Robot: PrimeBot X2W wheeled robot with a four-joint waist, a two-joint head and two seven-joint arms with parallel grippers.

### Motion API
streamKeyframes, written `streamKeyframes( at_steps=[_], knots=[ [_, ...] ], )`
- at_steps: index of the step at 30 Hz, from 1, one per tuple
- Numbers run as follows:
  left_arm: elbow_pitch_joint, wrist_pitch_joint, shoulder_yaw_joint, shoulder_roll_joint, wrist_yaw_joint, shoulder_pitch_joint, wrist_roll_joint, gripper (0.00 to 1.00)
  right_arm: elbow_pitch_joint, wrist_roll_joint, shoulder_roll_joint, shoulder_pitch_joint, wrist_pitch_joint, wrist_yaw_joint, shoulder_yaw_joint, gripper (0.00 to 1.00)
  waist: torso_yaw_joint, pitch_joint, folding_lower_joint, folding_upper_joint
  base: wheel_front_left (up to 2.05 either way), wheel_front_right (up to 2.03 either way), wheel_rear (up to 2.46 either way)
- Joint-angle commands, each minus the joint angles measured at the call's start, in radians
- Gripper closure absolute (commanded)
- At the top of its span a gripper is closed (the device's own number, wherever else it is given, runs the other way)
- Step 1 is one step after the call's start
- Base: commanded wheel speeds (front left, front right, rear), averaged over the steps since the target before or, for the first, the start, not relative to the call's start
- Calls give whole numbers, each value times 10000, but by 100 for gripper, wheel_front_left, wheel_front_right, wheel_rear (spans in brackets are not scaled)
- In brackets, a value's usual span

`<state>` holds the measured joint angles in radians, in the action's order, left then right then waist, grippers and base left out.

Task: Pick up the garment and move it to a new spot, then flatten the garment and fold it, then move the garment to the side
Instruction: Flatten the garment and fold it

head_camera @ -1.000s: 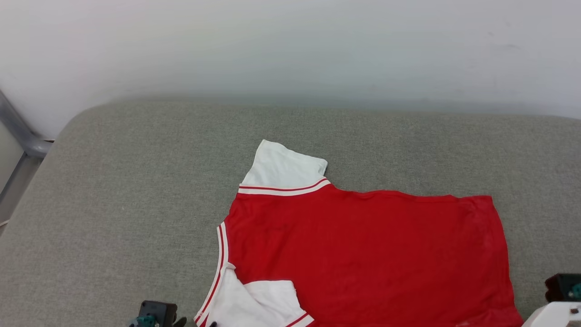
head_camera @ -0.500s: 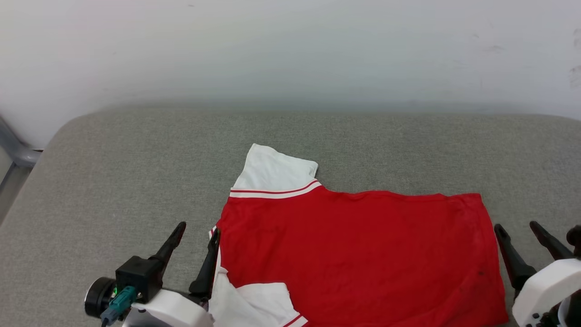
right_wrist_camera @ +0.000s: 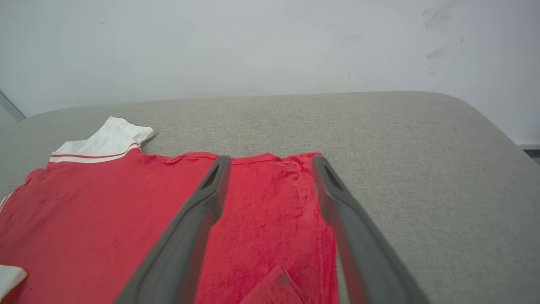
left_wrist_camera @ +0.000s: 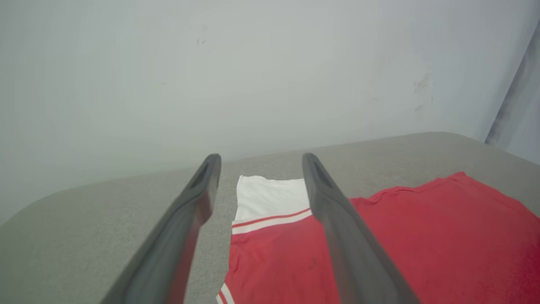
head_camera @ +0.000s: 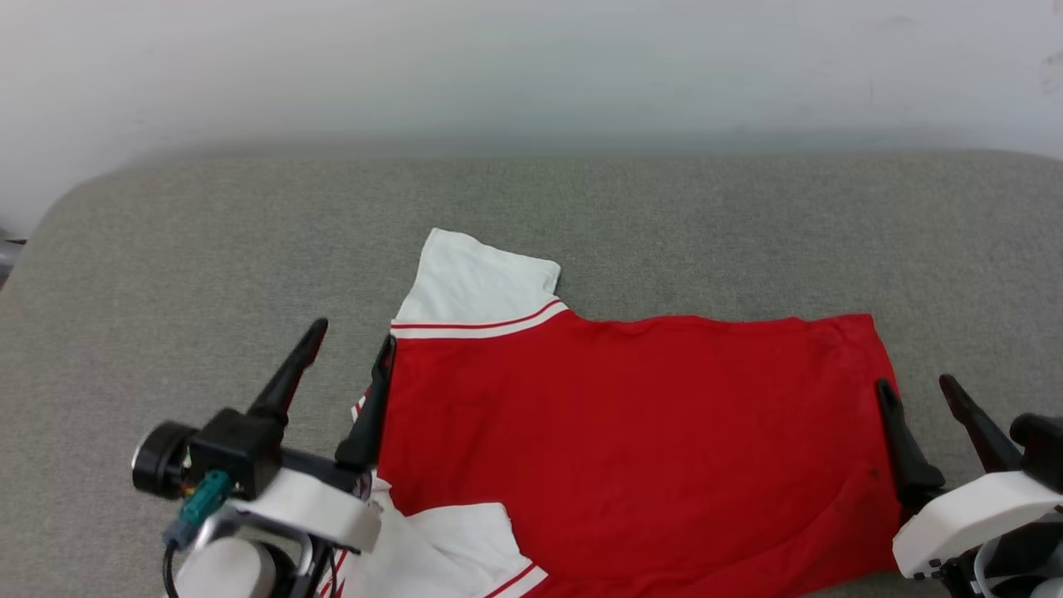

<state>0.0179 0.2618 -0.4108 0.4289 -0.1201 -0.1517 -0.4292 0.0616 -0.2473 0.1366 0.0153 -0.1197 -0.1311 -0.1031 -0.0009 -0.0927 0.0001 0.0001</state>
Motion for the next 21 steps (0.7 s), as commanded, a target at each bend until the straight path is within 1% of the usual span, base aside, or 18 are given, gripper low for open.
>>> streamKeyframes(
  at_steps=[1, 3, 6, 9, 12, 16, 21],
  knots=[
    [-134, 36, 66, 69, 136, -438, 33, 0, -6, 61, -54, -250, 100, 9, 40, 0, -287, -409, -1, -1, 0, 0, 0],
    [-442, -119, 46, 291, 472, -1164, 133, 0, 52, 117, -112, -427, 169, 9, 64, 0, -472, -769, -1, -1, 0, 0, 0],
    [-992, -790, -176, 606, 1095, -2540, 330, 0, 180, 197, -188, -692, 269, 9, 117, 0, -739, -1344, -1, -1, 0, 0, 0],
    [-1609, -1798, -421, 857, 1802, -4015, 324, 0, 344, 235, -261, -939, 337, 9, 124, 0, -983, -1908, -1, -1, 0, 0, 0],
    [-2456, -2940, -685, 1027, 2232, -5445, 132, 0, 498, 262, -348, -1212, 410, 9, 180, 0, -1241, -2418, -1, -1, 0, 0, 0],
    [-3727, -4604, -1230, 1224, 2470, -7102, -349, 0, 612, 331, -427, -1471, 485, 9, 298, 0, -1563, -2935, -1, -1, 0, 0, 0],
    [-4914, -6609, -2243, 1532, 2503, -8423, -1294, 0, 698, 379, -581, -1677, 604, 9, 398, 0, -1882, -3460, -1, -1, 0, 0, 0]
  ],
)
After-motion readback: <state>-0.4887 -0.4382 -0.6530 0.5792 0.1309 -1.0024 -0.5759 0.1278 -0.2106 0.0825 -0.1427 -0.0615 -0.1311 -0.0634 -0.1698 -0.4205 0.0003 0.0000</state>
